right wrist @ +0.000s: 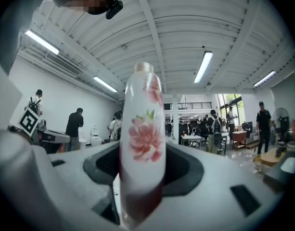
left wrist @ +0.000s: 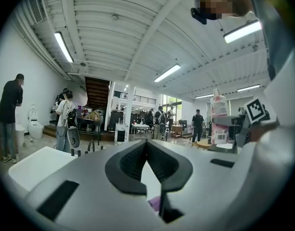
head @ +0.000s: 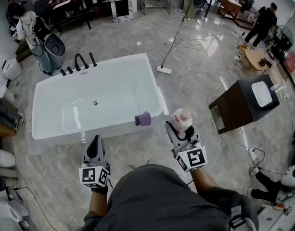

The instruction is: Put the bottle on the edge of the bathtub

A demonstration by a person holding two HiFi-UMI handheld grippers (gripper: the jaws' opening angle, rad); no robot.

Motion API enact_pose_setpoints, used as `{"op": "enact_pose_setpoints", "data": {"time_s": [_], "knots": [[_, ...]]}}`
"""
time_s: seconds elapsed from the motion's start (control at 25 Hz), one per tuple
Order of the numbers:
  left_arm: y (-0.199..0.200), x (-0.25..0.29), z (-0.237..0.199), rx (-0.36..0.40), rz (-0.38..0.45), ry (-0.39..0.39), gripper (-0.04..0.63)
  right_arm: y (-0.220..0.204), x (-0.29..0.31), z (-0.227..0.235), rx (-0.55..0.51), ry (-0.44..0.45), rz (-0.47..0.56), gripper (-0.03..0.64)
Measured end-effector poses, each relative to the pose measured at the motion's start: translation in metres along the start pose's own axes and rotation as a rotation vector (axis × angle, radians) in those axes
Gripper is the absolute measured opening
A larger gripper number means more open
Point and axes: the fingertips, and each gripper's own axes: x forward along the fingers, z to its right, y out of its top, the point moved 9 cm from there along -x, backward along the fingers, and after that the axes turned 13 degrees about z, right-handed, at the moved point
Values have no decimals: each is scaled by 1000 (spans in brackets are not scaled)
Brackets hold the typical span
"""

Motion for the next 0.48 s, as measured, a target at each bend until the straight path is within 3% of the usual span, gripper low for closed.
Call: {"op": "enact_pose_setpoints", "data": {"time_s": [0.48], "knots": [[-27,19,14,12,-11,54,-2,-25,34,34,10,57,12,233]]}}
